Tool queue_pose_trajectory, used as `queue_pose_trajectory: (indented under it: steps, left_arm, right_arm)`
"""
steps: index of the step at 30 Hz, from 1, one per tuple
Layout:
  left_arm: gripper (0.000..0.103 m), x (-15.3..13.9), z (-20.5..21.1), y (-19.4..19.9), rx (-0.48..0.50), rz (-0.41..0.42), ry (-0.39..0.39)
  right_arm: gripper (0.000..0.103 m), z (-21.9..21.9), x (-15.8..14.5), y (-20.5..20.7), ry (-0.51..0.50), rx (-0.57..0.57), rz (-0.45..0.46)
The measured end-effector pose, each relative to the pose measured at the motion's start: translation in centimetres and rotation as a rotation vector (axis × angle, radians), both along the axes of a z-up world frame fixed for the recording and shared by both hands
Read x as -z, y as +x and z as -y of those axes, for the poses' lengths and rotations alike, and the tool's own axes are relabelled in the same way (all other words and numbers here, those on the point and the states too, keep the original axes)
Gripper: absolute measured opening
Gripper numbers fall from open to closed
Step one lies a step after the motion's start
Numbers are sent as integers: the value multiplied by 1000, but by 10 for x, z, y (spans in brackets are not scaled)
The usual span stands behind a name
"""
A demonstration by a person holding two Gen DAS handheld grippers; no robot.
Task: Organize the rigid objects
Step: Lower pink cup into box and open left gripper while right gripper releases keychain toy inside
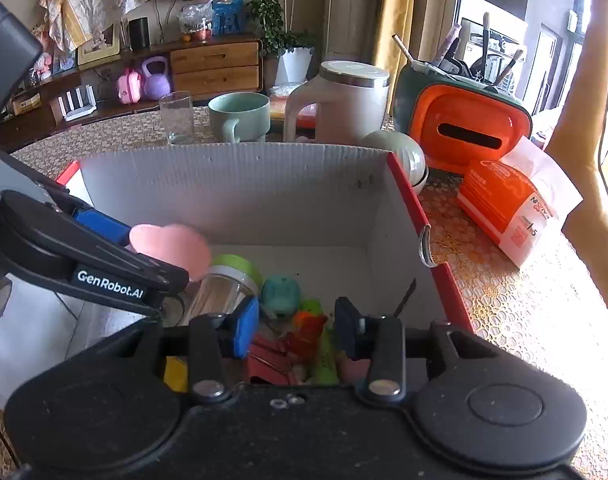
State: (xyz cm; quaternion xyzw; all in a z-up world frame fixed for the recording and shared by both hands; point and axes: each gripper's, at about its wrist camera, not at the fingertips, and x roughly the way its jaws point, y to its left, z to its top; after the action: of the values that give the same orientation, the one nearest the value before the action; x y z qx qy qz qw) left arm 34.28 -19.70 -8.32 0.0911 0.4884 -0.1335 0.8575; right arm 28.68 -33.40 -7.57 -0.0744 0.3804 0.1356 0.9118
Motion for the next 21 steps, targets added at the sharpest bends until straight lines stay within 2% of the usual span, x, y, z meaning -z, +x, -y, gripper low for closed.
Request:
queue_pose_trajectory:
  steps: [5, 10, 21]
  left_arm:
    - [63, -3, -1, -6, 12, -6, -6]
    - [63, -16, -8, -22, 9, 13, -43]
    - [63, -55, -21, -72, 26, 111, -86]
  right_arm:
    - [46, 0, -6, -6, -6, 2, -4]
    - [48, -2, -16, -15, 2, 8, 7]
    - [55, -10, -44, -51, 48, 6, 56]
